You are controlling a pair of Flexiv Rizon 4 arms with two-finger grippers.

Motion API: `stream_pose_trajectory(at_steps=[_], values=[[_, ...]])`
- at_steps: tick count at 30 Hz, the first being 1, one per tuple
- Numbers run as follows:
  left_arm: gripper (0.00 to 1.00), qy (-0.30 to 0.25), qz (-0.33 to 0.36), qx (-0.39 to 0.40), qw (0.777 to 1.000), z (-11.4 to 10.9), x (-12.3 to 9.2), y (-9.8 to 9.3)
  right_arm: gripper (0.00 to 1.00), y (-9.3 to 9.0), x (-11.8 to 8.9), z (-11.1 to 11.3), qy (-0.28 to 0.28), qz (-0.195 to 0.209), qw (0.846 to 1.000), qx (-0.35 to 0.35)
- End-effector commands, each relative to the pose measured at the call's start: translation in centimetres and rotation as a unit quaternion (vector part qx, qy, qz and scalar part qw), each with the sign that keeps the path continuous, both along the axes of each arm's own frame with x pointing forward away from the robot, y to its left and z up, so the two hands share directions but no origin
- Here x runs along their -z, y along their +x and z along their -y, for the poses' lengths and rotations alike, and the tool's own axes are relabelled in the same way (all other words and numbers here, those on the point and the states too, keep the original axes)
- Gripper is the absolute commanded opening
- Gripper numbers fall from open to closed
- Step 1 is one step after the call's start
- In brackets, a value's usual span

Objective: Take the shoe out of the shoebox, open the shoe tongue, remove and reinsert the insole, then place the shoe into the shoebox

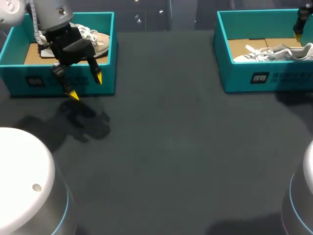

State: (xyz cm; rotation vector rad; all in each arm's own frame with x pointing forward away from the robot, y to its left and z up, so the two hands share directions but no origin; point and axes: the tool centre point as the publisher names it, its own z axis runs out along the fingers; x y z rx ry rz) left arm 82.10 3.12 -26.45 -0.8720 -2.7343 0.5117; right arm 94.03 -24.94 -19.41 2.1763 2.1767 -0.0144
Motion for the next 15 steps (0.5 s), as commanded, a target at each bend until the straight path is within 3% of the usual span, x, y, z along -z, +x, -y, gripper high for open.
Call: stream_pose_trajectory(at_steps=[1, 4, 15], values=[[1.0, 0.001, 0.001, 0.001, 1.0, 0.0, 0.0, 0.0, 1.0, -0.3, 0.0, 0.0, 0.0, 0.003, 1.0, 0.0], [1.0, 0.001, 0.001, 0.001, 1.0, 0.0, 0.0, 0.0, 1.0, -0.3, 0.0, 0.0, 0.0, 0.003, 1.0, 0.0], [1.0, 0.02, 0.038, 0.095, 0.995, -2.8, -4.3, 4.3, 1.0, -0.3, 0.0, 0.0, 0.0, 0.003, 1.0, 0.0]])
